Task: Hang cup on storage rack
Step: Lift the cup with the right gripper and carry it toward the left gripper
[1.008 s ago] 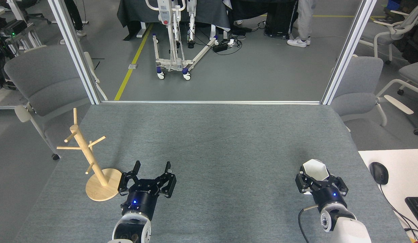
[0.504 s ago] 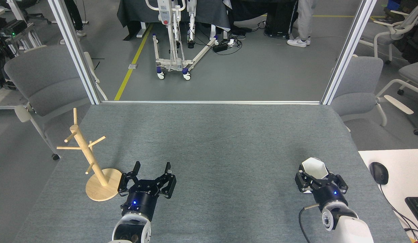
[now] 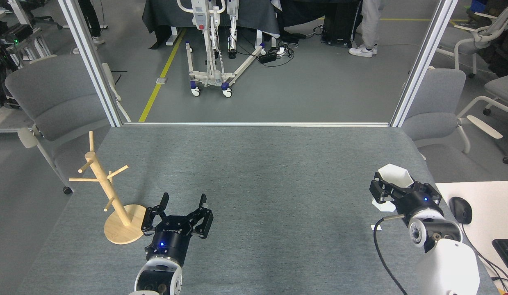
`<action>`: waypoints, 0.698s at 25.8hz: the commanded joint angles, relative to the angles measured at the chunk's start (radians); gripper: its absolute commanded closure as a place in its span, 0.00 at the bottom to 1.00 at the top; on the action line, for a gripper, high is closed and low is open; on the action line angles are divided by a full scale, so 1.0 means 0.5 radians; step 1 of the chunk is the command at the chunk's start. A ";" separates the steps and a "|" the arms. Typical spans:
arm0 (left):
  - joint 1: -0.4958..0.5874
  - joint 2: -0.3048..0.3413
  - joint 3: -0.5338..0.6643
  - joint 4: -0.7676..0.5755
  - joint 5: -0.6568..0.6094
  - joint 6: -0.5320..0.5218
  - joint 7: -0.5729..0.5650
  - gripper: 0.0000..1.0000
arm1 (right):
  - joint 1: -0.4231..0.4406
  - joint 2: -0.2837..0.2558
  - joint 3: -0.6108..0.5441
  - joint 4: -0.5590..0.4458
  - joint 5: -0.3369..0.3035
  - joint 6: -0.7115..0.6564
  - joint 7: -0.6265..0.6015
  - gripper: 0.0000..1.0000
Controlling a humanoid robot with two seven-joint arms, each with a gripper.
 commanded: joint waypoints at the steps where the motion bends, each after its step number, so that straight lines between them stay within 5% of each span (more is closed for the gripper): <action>1: 0.030 0.010 -0.029 -0.110 -0.002 -0.013 0.006 0.01 | 0.001 0.016 -0.004 -0.388 -0.168 0.132 0.458 0.82; 11: 0.165 0.038 -0.514 -0.202 -0.189 -0.133 0.006 0.01 | -0.073 0.126 0.422 -0.750 -0.134 0.837 0.667 0.89; 18: 0.168 0.081 -0.805 -0.190 -0.481 -0.231 0.018 0.01 | -0.088 0.347 1.066 -0.723 0.351 1.641 0.654 0.89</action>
